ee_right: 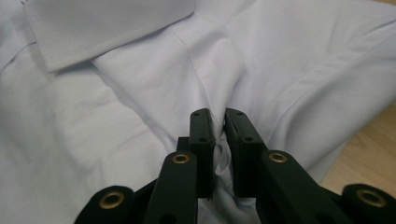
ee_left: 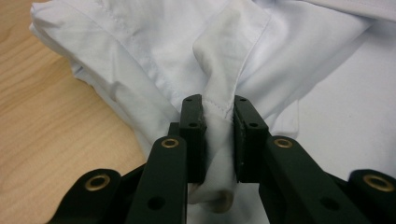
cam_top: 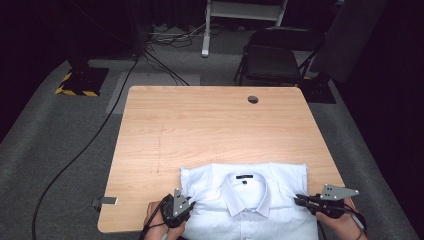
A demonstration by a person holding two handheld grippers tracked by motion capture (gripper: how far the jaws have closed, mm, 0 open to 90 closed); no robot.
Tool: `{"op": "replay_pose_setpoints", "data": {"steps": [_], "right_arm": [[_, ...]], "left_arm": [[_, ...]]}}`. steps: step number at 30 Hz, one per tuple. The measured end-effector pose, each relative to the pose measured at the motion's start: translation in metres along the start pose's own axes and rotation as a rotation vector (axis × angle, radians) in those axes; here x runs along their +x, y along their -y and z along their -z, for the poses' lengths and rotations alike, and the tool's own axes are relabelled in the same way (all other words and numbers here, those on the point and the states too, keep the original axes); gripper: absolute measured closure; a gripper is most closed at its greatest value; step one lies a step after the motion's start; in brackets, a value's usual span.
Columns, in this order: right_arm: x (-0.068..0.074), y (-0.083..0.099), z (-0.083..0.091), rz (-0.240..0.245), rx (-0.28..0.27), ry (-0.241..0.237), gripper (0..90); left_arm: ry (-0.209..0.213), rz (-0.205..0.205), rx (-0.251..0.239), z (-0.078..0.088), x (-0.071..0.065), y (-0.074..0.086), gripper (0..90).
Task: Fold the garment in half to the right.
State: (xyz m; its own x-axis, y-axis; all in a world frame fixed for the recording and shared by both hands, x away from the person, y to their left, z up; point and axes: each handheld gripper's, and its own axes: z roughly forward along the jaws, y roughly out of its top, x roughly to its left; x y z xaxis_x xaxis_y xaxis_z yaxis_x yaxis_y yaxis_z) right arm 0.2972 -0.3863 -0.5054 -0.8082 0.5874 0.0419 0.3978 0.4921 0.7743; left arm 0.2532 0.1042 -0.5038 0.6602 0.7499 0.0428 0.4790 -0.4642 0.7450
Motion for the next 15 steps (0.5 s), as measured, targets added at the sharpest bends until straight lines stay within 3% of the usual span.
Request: {"op": "replay_pose_setpoints", "data": {"steps": [5,6,8,10,15], "right_arm": [[-0.014,-0.006,-0.009,-0.015,-0.016,0.018,81.8],[-0.018,-0.009,-0.011,-0.039,-0.012,0.017,81.9],[-0.023,-0.014,-0.015,-0.012,0.001,0.036,81.9],[-0.030,-0.019,-0.019,-0.040,0.010,0.034,81.9],[-0.044,-0.034,-0.030,-0.060,0.048,0.055,81.9]], "left_arm": [[-0.011,0.016,-0.010,-0.011,0.012,-0.008,76.8],[-0.017,0.006,-0.008,-0.014,0.015,-0.011,76.8],[-0.029,-0.003,-0.003,-0.022,0.022,-0.018,76.8],[-0.034,0.002,0.000,-0.027,0.028,-0.023,76.8],[-0.049,0.006,-0.002,-0.039,0.042,-0.033,76.8]]}}
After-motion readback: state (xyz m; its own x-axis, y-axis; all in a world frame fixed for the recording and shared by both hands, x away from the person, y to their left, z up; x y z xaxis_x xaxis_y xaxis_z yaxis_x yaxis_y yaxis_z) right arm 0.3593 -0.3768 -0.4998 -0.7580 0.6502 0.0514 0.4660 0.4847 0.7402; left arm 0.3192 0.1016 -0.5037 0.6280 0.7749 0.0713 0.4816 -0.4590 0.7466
